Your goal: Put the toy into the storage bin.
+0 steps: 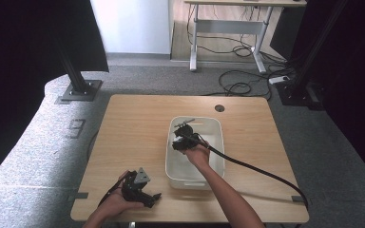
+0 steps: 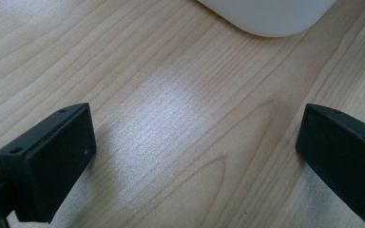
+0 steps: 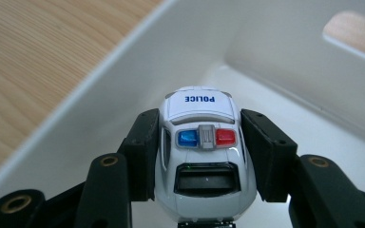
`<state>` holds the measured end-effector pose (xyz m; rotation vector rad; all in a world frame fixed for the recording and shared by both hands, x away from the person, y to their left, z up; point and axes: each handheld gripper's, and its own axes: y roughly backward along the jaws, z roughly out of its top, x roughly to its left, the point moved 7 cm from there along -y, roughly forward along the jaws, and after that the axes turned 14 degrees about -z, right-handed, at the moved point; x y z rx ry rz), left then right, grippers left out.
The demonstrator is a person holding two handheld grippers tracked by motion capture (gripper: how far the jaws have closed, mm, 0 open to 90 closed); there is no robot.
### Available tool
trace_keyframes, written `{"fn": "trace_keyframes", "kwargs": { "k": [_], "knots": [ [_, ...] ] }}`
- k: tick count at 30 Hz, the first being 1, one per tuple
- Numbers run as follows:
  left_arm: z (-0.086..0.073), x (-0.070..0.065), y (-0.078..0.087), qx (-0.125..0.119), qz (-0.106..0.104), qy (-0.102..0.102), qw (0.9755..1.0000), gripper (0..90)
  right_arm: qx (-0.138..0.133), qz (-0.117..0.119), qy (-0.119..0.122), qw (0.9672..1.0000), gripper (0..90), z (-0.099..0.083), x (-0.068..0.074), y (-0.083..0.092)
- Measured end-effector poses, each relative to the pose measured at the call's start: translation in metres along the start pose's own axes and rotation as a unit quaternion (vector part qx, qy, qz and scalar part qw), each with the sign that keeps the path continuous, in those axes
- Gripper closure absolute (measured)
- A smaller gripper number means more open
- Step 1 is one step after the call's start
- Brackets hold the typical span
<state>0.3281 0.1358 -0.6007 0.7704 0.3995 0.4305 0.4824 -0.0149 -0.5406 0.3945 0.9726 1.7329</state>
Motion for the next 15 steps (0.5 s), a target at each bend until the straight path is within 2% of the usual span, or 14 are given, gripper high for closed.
{"fn": "trace_keyframes", "kwargs": {
  "k": [6, 11, 15],
  "knots": [
    [0.000, 0.000, 0.000, 0.000, 0.000, 0.000, 1.0000, 0.0, 0.024, 0.015, 0.006, 0.9996, 49.9, -0.006, 0.003, -0.015],
    [0.000, 0.000, 0.000, 0.000, 0.000, 0.001, 1.0000, 0.0, 0.046, 0.013, 0.011, 0.9988, 49.8, -0.013, 0.003, -0.025],
    [0.000, 0.000, 0.000, 0.001, -0.001, 0.000, 1.0000, 0.0, 0.061, 0.030, 0.010, 0.9976, 48.0, -0.019, 0.006, -0.030]
  ]
}}
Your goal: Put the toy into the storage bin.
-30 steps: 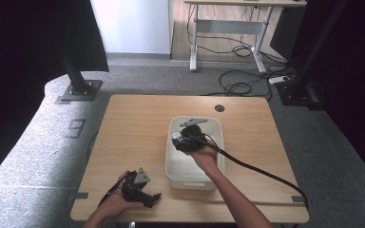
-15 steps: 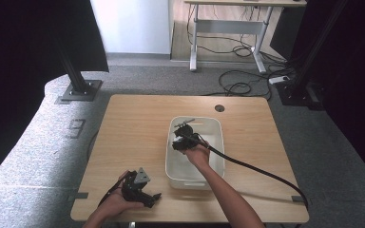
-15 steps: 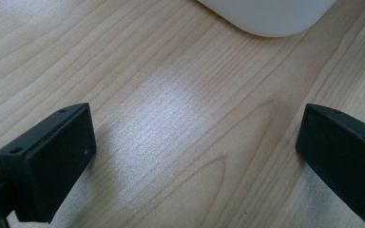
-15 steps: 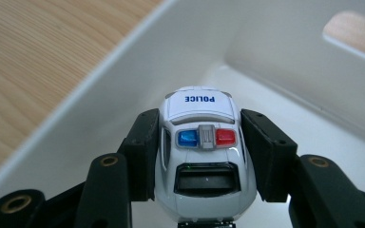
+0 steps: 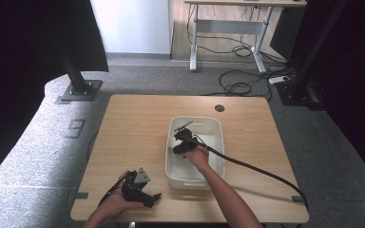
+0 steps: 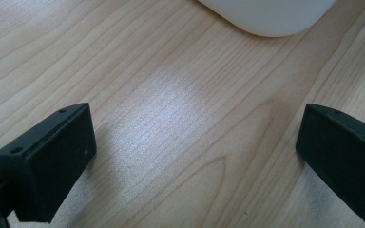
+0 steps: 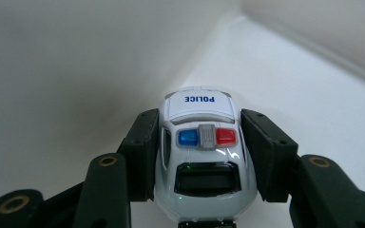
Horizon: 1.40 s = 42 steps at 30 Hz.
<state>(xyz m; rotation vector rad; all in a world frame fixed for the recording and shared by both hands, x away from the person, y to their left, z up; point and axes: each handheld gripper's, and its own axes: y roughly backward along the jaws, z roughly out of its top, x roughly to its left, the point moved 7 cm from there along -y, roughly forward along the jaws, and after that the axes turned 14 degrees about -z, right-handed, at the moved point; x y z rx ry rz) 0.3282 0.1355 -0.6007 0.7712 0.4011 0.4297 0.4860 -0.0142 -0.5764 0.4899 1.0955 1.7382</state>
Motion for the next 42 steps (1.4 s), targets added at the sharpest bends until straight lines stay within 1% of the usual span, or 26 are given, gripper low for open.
{"fn": "trace_keyframes", "kwargs": {
  "k": [2, 4, 5, 7, 9, 11, 12, 14, 19, 20, 22, 23, 24, 26, 27, 28, 31, 34, 37, 40, 42],
  "knots": [
    [0.000, 0.000, 0.000, 0.000, 0.000, 0.000, 1.0000, 0.0, -0.002, 0.004, 0.003, 1.0000, 47.0, -0.001, 0.001, -0.001],
    [0.000, 0.000, 0.000, 0.000, 0.000, 0.000, 1.0000, 0.0, -0.002, 0.016, 0.000, 0.9999, 41.5, -0.001, 0.001, 0.000],
    [0.000, 0.000, 0.000, 0.000, 0.001, 0.000, 1.0000, 0.0, -0.001, 0.015, 0.003, 0.9999, 40.0, -0.001, 0.000, 0.000],
    [0.000, 0.000, 0.000, -0.001, 0.001, 0.001, 1.0000, 0.0, -0.006, 0.011, 0.007, 0.9999, 39.1, 0.000, -0.003, 0.004],
    [0.000, 0.000, 0.000, -0.001, 0.001, 0.000, 1.0000, 0.0, -0.014, 0.010, 0.005, 0.9998, 39.1, 0.000, -0.006, 0.009],
    [0.000, 0.000, 0.000, -0.001, 0.001, 0.000, 1.0000, 0.0, -0.017, 0.029, -0.002, 0.9994, 36.6, -0.002, -0.008, 0.014],
    [0.000, 0.000, 0.000, -0.001, 0.001, 0.000, 1.0000, 0.0, -0.016, 0.033, -0.001, 0.9993, 36.1, -0.003, -0.009, 0.015],
    [0.000, 0.000, 0.000, -0.001, 0.001, 0.000, 1.0000, 0.0, -0.012, 0.035, 0.007, 0.9993, 35.5, -0.008, -0.010, 0.016],
    [0.001, 0.000, -0.001, -0.001, 0.000, 0.000, 1.0000, 0.0, -0.009, 0.047, -0.001, 0.9988, 35.8, -0.016, -0.014, 0.015],
    [0.001, 0.000, -0.001, -0.001, 0.000, 0.000, 1.0000, 0.0, -0.008, 0.053, -0.003, 0.9986, 36.1, -0.017, -0.013, 0.015],
    [0.001, 0.000, -0.001, -0.001, 0.000, 0.000, 1.0000, 0.0, 0.008, 0.073, -0.008, 0.9973, 36.6, -0.020, -0.009, 0.016],
    [0.001, 0.000, -0.001, -0.001, 0.000, -0.001, 1.0000, 0.0, 0.008, 0.078, -0.007, 0.9969, 36.4, -0.021, -0.007, 0.016],
    [0.001, 0.000, -0.001, -0.001, 0.000, -0.001, 1.0000, 0.0, 0.004, 0.077, -0.001, 0.9970, 36.7, -0.022, -0.005, 0.018],
    [0.001, 0.000, -0.001, -0.001, 0.000, -0.001, 1.0000, 0.0, 0.012, 0.075, -0.009, 0.9970, 36.7, -0.024, -0.003, 0.020],
    [0.001, 0.000, -0.001, -0.001, 0.000, -0.001, 1.0000, 0.0, 0.020, 0.076, -0.016, 0.9968, 36.7, -0.026, -0.002, 0.022],
    [0.001, 0.000, -0.001, -0.001, 0.000, -0.001, 1.0000, 0.0, 0.023, 0.081, -0.014, 0.9964, 36.7, -0.027, -0.001, 0.023],
    [0.001, 0.000, -0.001, -0.001, 0.000, 0.000, 1.0000, 0.0, 0.036, 0.093, -0.020, 0.9948, 37.5, -0.031, 0.003, 0.029],
    [0.001, -0.001, -0.001, -0.001, 0.000, 0.000, 1.0000, 0.0, 0.043, 0.105, -0.017, 0.9934, 37.7, -0.034, 0.007, 0.033],
    [0.001, -0.001, -0.001, -0.001, 0.000, 0.001, 1.0000, 0.0, 0.052, 0.107, -0.017, 0.9927, 37.6, -0.038, 0.009, 0.033],
    [0.001, -0.001, -0.001, -0.001, 0.000, 0.000, 1.0000, 0.0, 0.048, 0.106, -0.015, 0.9931, 37.0, -0.038, 0.008, 0.034],
    [0.001, 0.000, -0.001, -0.001, 0.000, -0.001, 1.0000, 0.0, 0.040, 0.096, -0.016, 0.9944, 36.2, -0.037, 0.005, 0.037]
  ]
}}
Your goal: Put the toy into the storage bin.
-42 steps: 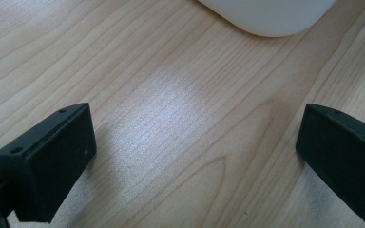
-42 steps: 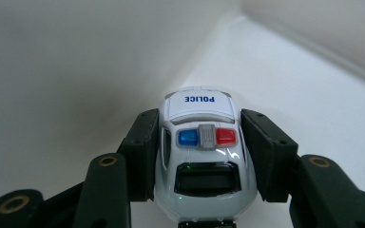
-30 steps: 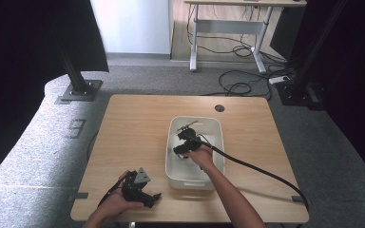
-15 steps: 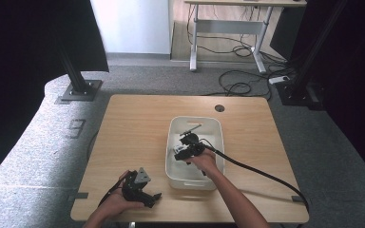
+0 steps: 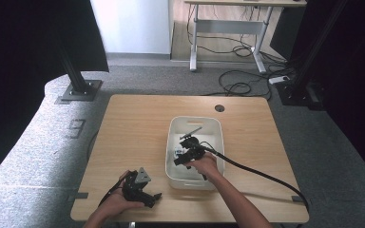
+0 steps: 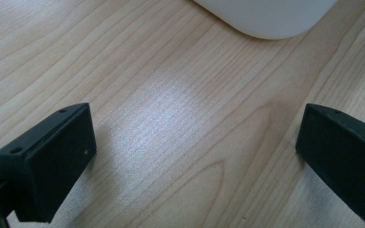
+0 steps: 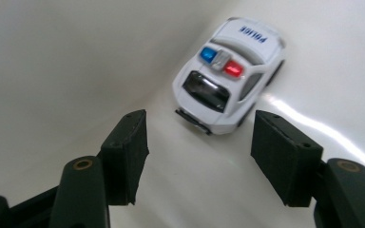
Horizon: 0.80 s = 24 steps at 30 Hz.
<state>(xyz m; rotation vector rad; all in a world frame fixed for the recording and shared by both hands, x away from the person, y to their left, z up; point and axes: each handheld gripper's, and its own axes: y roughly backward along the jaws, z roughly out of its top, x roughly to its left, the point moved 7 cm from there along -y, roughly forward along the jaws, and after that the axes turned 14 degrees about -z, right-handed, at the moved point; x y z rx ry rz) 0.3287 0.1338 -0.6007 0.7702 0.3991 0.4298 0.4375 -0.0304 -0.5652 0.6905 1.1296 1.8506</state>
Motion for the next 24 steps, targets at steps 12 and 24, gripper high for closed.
{"fn": "trace_keyframes", "kwargs": {
  "k": [12, 24],
  "knots": [
    [0.000, 0.000, 0.000, -0.001, 0.000, 0.001, 1.0000, 0.0, -0.161, -0.068, 0.038, 0.9840, 36.2, -0.004, -0.028, 0.076],
    [-0.001, 0.000, 0.000, -0.003, 0.001, 0.002, 1.0000, 0.0, -0.217, -0.085, 0.005, 0.9723, 36.2, -0.048, -0.082, 0.119]
  ]
}}
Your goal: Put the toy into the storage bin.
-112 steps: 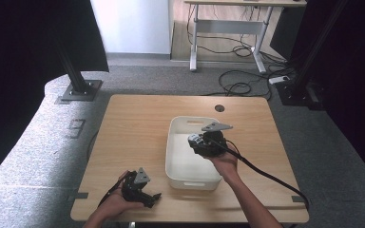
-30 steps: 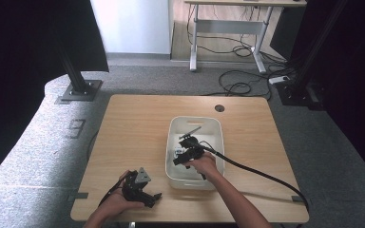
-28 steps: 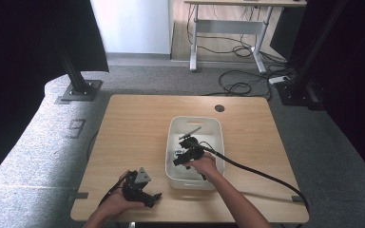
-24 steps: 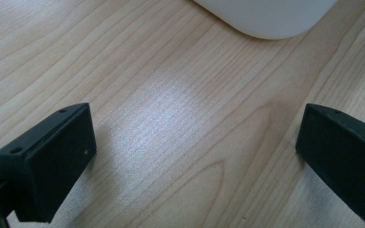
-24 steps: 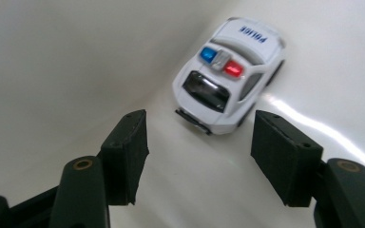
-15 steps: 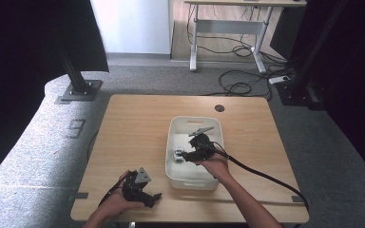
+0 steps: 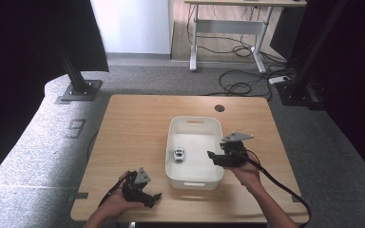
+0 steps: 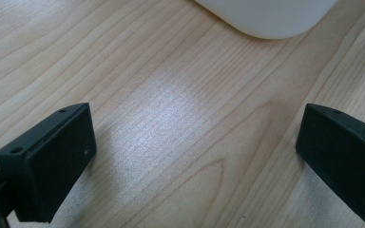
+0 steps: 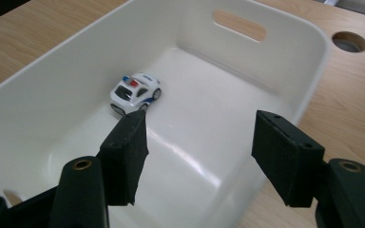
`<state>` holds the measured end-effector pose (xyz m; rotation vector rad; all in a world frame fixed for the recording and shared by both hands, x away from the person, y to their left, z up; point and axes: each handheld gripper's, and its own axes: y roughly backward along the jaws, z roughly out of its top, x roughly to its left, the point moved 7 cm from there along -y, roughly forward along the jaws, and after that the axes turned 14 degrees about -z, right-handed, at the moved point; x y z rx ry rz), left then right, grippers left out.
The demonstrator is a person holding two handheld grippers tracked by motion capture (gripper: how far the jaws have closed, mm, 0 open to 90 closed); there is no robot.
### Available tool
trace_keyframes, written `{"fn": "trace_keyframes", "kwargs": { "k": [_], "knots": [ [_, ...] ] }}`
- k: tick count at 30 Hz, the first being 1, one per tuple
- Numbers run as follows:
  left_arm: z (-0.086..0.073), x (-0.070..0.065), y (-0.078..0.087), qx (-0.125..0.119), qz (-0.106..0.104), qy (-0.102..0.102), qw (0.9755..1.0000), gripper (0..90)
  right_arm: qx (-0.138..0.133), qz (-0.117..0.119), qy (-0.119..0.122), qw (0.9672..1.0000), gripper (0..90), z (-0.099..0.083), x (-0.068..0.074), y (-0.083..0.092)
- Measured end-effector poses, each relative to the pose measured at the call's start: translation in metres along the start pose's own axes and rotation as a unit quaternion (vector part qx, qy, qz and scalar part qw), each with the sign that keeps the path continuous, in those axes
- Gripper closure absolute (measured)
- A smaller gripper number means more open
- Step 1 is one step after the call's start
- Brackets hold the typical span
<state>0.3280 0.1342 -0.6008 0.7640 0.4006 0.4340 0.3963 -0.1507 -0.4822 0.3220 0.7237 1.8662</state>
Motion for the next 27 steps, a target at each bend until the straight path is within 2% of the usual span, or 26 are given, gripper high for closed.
{"fn": "trace_keyframes", "kwargs": {
  "k": [4, 11, 20, 25, 27],
  "knots": [
    [0.000, 0.000, 0.000, 0.000, 0.000, 0.000, 1.0000, 0.0, -0.008, -0.008, -0.008, 0.9999, 36.2, -0.014, -0.020, 0.010],
    [0.000, 0.000, 0.000, 0.000, 0.000, 0.000, 1.0000, 0.0, -0.035, -0.020, -0.029, 0.9988, 36.2, -0.032, -0.046, 0.025],
    [0.000, 0.000, 0.000, -0.001, -0.001, -0.001, 1.0000, 0.0, -0.027, -0.031, -0.047, 0.9980, 35.4, -0.061, -0.067, 0.027],
    [0.000, 0.000, 0.000, -0.001, -0.001, -0.001, 1.0000, 0.0, -0.030, -0.024, -0.068, 0.9970, 35.2, -0.068, -0.071, 0.026],
    [0.000, 0.000, 0.000, -0.001, -0.001, -0.002, 1.0000, 0.0, -0.029, -0.028, -0.065, 0.9971, 34.9, -0.069, -0.073, 0.025]
  ]
}}
